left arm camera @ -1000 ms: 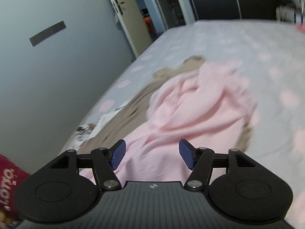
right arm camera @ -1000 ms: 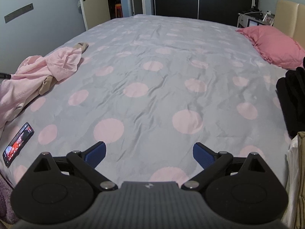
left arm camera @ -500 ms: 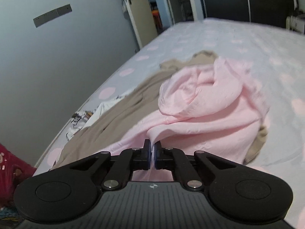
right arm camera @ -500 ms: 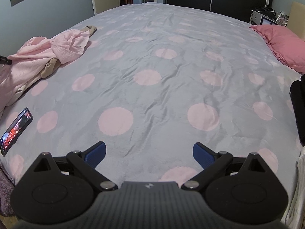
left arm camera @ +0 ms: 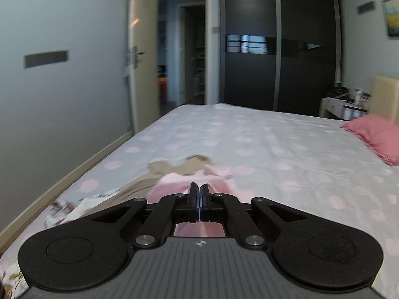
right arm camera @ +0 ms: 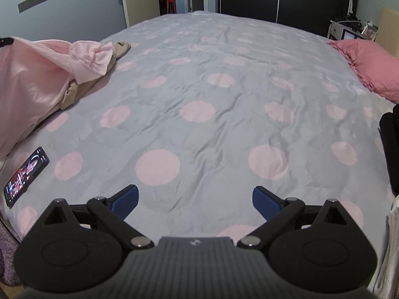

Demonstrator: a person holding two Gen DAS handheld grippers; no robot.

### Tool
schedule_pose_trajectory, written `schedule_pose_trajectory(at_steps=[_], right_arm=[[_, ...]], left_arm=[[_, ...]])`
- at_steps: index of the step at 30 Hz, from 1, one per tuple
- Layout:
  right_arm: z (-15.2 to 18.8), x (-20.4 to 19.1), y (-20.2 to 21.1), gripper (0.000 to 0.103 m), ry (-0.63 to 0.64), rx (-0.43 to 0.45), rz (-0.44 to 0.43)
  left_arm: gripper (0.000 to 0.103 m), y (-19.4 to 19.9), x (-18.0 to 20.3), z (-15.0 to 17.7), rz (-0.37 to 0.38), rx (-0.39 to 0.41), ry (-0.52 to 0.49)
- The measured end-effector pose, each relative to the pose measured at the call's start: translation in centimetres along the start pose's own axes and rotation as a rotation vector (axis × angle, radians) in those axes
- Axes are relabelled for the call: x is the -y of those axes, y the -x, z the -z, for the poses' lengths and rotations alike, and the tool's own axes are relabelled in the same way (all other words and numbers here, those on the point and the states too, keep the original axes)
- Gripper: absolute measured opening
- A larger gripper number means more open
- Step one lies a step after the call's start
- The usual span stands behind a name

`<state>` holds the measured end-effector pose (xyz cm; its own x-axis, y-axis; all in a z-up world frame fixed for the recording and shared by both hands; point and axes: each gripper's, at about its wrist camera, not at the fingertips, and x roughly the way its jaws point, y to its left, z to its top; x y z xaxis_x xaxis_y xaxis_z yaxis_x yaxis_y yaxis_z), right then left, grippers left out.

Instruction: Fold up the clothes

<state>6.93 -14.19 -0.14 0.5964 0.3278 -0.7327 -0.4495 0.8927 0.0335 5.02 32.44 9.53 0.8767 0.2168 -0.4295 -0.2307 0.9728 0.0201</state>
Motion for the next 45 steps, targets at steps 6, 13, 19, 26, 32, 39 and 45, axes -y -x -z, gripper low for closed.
schedule_pose_trajectory(at_steps=[6,13,19,26,32,39,45], right_arm=[[0.1,0.4,0.8,0.099,-0.017,0.017,0.011],[-0.3,0.7,1.4,0.099,-0.011,0.04,0.027],[-1.1,2.3,3.0,0.099,-0.049,0.087,0.071],[-0.7,4.3,4.5,0.099,-0.106,0.099,0.087],[0.2,3.9,4.2,0.099,-0.09,0.063,0.025],[0.5,1.8,3.2,0.099,-0.035,0.04,-0.074],[-0.2,0.8,0.6,0.098,-0.047,-0.006,-0.113]], left_arm=[[0.0,1.5,4.2,-0.6,0.156,0.006,-0.062],[0.0,5.2,11.7,-1.2,0.47,0.046,-0.154],[0.0,9.0,19.5,0.9,0.811,-0.012,-0.246],[0.0,9.3,25.4,9.1,0.938,-0.286,-0.415],[0.004,8.1,26.3,15.4,0.931,-0.449,-0.457],[0.047,7.2,24.5,15.9,0.814,-0.472,-0.358],[0.051,4.5,19.6,14.3,0.549,-0.449,-0.261]])
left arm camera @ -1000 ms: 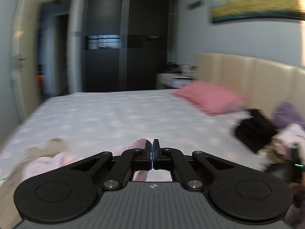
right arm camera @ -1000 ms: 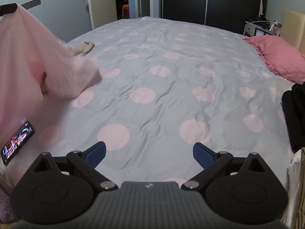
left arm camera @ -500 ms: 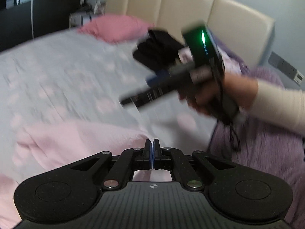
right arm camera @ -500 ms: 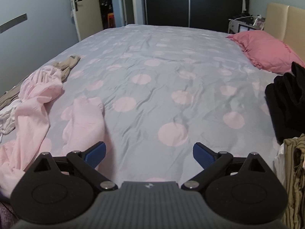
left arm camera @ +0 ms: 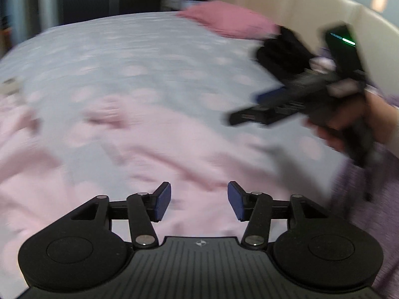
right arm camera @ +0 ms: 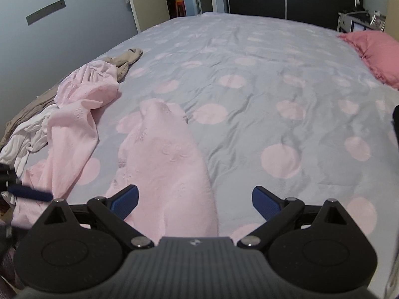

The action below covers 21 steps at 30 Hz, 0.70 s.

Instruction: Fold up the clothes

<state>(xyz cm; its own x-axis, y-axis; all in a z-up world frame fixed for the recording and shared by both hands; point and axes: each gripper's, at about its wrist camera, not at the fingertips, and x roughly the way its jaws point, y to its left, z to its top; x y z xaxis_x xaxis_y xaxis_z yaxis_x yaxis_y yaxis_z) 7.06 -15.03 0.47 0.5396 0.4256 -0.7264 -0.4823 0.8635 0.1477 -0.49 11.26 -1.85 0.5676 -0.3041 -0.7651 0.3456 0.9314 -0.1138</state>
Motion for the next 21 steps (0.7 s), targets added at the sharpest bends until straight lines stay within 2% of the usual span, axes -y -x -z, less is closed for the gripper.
schedule_pose_trajectory(at_steps=[6,9,12,16,18,19,20,21], right_arm=[[-1.6,-1.3,-3.2,0.099,0.031,-0.03,-0.019],[-2.0,-1.7,-5.4,0.099,0.037,-0.067,-0.014],[-2.2,-1.6,-7.3,0.099,0.025,-0.101,-0.006],[-2.3,-0.8,-9.5,0.097,-0.029,-0.148,-0.001],[-2.2,-0.5,-10.3,0.083,-0.058,-0.175,-0.021],[-2.1,-0.5,-10.6,0.066,-0.064,-0.191,-0.034],[-2.0,-0.5,-10.8,0.048,-0.07,-0.208,-0.046],[-1.9,-0.5,-11.1,0.038,-0.074,-0.223,-0.057]], left_arm=[[0.054,-0.4,-7.0,0.7,-0.301,-0.005,0.207],[0.056,-1.5,-10.2,1.4,-0.399,-0.033,0.298],[0.057,-2.3,-12.9,2.5,-0.449,-0.068,0.394],[0.057,-3.2,-15.6,3.7,-0.446,-0.084,0.491],[0.043,-4.2,-16.2,3.7,-0.424,-0.097,0.501],[0.027,-4.5,-16.5,3.6,-0.413,-0.103,0.501],[0.018,-4.7,-16.5,3.6,-0.404,-0.105,0.498],[0.013,-4.8,-16.4,3.4,-0.399,-0.102,0.491]])
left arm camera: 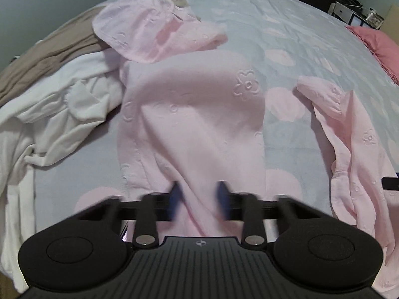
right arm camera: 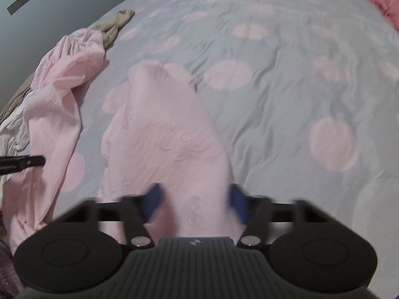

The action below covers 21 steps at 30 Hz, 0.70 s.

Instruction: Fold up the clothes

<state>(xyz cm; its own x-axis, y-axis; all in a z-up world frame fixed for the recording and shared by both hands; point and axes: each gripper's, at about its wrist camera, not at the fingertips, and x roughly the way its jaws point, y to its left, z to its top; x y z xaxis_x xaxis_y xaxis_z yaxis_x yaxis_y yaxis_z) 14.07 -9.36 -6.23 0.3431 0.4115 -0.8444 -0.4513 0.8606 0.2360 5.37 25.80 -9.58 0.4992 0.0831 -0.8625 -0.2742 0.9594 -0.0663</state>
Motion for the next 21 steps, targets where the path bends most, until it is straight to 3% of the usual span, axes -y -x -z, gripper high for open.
schedule_pose_trajectory(at_steps=[1,2,6,12,15,21], right_arm=[[0.0,-0.1,0.2,0.017,0.014,0.004,0.009],[0.1,-0.2,0.4,0.004,0.028,0.007,0.018],[-0.3,0.0,3.0,0.002,0.04,0.103,0.072],[-1.1,1.7,10.5,0.002,0.003,0.357,0.175],[-1.2,2.9,15.1,0.002,-0.04,0.466,0.181],[0.5,3.3,23.0,0.002,-0.004,0.659,0.309]], left_arm=[[0.003,0.1,0.2,-0.1,-0.001,0.011,-0.009],[0.0,0.4,0.6,-0.3,-0.004,0.025,-0.021],[0.0,3.1,1.3,-1.4,-0.002,0.152,-0.024],[0.0,8.9,1.8,-4.0,0.043,0.339,0.031],[0.0,11.9,2.0,-5.7,0.064,0.428,0.046],[0.0,16.5,5.6,-9.7,0.111,0.523,-0.016]])
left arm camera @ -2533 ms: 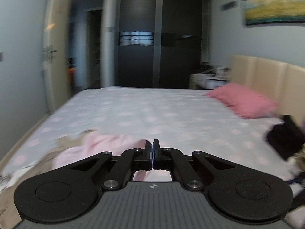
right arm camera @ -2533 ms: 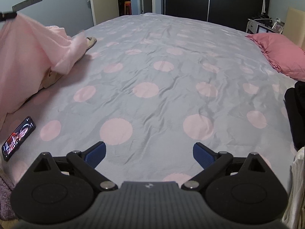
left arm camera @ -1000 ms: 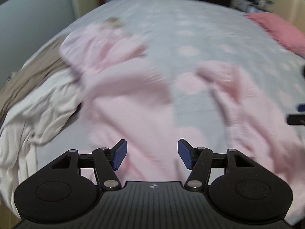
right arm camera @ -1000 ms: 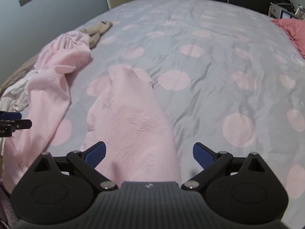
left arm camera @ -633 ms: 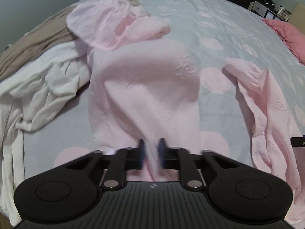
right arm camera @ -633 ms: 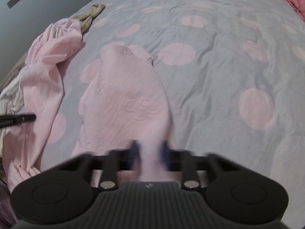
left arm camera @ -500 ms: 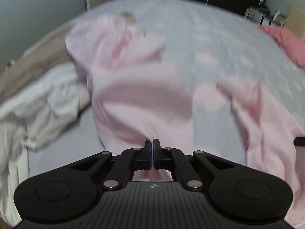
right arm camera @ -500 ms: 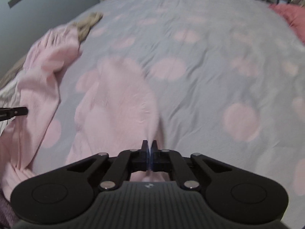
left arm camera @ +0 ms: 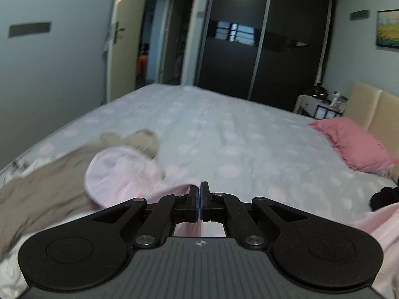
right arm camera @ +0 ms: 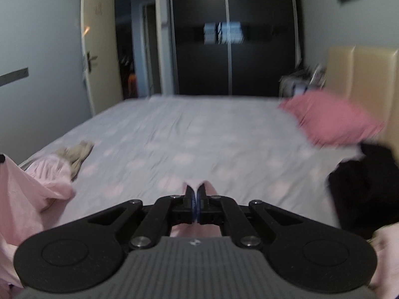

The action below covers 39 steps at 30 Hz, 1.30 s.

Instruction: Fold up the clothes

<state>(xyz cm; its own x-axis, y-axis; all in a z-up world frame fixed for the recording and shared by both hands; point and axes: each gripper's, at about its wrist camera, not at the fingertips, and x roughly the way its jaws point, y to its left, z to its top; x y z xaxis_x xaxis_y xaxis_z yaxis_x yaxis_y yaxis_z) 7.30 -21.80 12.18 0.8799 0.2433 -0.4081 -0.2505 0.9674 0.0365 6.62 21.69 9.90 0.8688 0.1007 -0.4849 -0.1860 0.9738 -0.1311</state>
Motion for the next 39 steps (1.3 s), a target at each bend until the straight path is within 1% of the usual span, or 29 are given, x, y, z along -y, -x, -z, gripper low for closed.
schedule_pose_trajectory(at_steps=[2,5,8,10,12,13,14,15,16,17,18,19,20,21,22,23,26,28,31,33,35,39], right_arm=[[-1.0,1.1,1.8,0.002,0.018,0.047,0.041],[-2.5,2.8,3.9,0.002,0.057,0.095,0.113],[-4.1,4.6,4.8,0.002,0.108,0.14,0.214],[-5.0,5.9,5.0,0.002,0.123,0.159,0.271],[-5.6,7.4,4.7,0.002,0.122,0.142,0.288],[-5.6,8.0,4.2,0.002,0.124,0.12,0.289],[-5.6,8.6,3.6,0.002,0.126,0.099,0.29],[-5.2,9.3,3.0,0.005,0.123,0.08,0.294],[-4.8,9.9,2.4,0.007,0.119,0.061,0.297],[-4.3,10.7,1.8,0.011,0.11,0.037,0.299],[-3.7,11.3,1.1,0.016,0.096,0.005,0.296],[-3.1,11.9,0.4,0.026,0.076,-0.033,0.29],[-2.7,12.3,-0.1,0.034,0.063,-0.065,0.281],[-2.4,12.6,-0.6,0.036,0.055,-0.097,0.264],[-2.2,12.8,-0.9,0.038,0.055,-0.116,0.244],[-1.9,12.7,-1.2,0.041,0.067,-0.128,0.23],[-0.6,11.9,-2.0,0.043,0.124,-0.155,0.19],[0.7,11.2,-2.5,0.044,0.159,-0.192,0.144],[2.2,9.9,-3.4,0.046,0.22,-0.243,0.095],[3.0,8.9,-4.1,0.046,0.259,-0.268,0.075],[3.5,8.1,-4.5,0.05,0.289,-0.289,0.059],[4.1,7.2,-5.7,0.053,0.307,-0.314,0.037]], left_arm=[[0.0,-0.2,2.4,-1.6,0.032,0.018,-0.034],[0.0,-0.8,6.6,-3.6,0.095,0.049,-0.081],[0.0,-1.7,11.4,-5.4,0.169,0.106,-0.147],[0.0,-1.9,14.6,-7.0,0.218,0.157,-0.183],[0.0,-2.7,18.4,-8.8,0.271,0.168,-0.236],[0.0,-3.6,20.2,-9.5,0.284,0.136,-0.261],[0.0,-4.8,22.0,-10.1,0.29,0.084,-0.285],[0.0,-6.2,23.5,-10.5,0.292,0.029,-0.302],[0.007,-7.8,24.8,-10.4,0.295,-0.035,-0.32],[0.022,-9.3,25.9,-10.0,0.297,-0.092,-0.336],[0.03,-10.6,26.5,-9.4,0.294,-0.136,-0.347],[0.041,-11.7,27.0,-8.6,0.292,-0.172,-0.355],[0.042,-12.5,27.1,-7.6,0.292,-0.188,-0.364],[0.043,-13.1,27.1,-6.6,0.287,-0.186,-0.376],[0.046,-13.4,26.8,-5.7,0.28,-0.19,-0.393],[0.046,-13.6,26.4,-4.7,0.272,-0.201,-0.411],[0.047,-13.7,24.6,-2.1,0.251,-0.242,-0.455],[0.047,-13.3,22.9,-0.6,0.234,-0.269,-0.48],[0.052,-12.7,18.9,1.4,0.177,-0.302,-0.517],[0.052,-12.4,15.9,2.8,0.129,-0.35,-0.514],[0.052,-12.4,12.9,4.1,0.076,-0.41,-0.495],[0.052,-13.0,7.1,6.8,-0.019,-0.517,-0.422]])
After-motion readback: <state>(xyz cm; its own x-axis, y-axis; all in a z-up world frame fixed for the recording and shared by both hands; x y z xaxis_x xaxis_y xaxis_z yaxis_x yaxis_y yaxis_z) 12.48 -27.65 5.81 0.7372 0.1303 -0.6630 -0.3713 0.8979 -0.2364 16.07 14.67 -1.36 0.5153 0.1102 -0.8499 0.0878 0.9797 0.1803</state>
